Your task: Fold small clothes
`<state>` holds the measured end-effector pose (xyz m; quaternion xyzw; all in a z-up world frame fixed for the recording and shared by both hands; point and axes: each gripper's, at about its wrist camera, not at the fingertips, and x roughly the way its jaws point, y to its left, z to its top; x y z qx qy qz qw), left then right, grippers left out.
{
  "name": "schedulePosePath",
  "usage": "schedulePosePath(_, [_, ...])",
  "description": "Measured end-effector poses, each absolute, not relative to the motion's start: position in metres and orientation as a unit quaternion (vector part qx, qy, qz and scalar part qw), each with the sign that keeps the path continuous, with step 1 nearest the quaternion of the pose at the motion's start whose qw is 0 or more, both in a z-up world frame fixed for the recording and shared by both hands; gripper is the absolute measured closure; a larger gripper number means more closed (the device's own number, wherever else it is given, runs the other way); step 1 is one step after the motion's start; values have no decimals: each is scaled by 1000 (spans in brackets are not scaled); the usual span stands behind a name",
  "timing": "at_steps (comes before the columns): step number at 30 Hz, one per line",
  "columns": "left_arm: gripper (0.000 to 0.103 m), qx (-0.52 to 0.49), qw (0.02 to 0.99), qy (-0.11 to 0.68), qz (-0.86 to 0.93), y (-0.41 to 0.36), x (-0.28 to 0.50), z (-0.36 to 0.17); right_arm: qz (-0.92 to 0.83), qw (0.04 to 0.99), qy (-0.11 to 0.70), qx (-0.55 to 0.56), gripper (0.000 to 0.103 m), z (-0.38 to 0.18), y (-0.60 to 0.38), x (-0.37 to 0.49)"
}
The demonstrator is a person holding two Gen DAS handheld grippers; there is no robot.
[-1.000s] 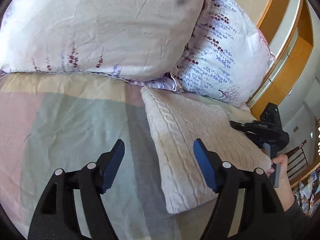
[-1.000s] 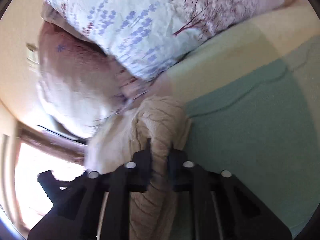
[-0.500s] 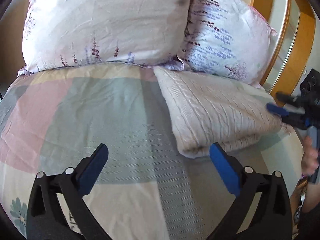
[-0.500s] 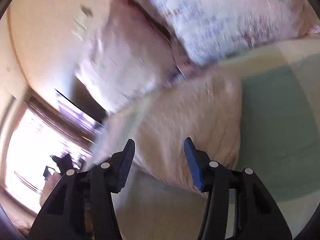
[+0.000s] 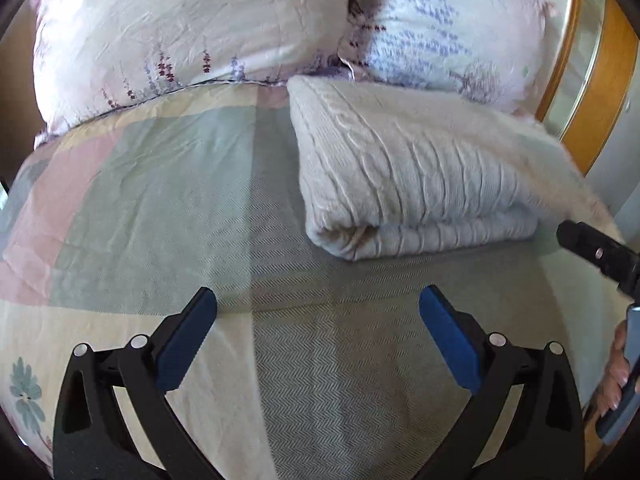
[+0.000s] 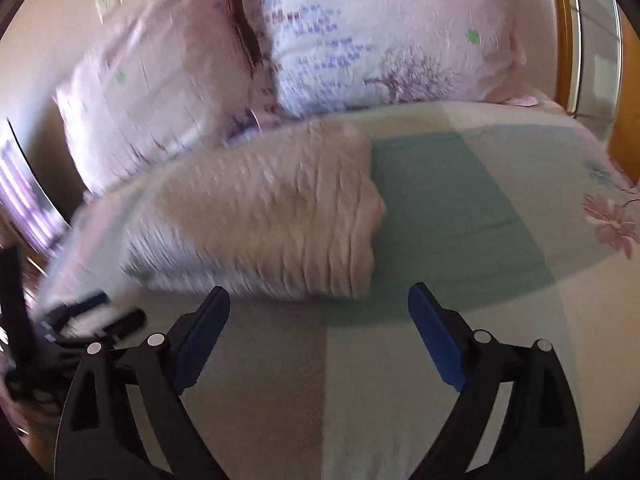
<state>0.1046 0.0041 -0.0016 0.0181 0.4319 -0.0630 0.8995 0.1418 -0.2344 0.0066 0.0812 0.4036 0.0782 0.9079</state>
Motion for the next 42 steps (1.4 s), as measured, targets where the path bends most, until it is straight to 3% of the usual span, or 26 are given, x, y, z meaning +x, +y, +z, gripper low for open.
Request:
schedulePosePath(8, [2,46,895,441,-50,-3,107,-8,35,900,435,-1,6,-22,-210,136])
schedulePosePath(13, [2,48,895,441,-51,-4,107,-8,24,897,442,3,1,-20,-213,135])
schedulePosePath(42, [2,47,895,441,-50,-4,108,-7,20,896,444,6,1,-22,-211,138])
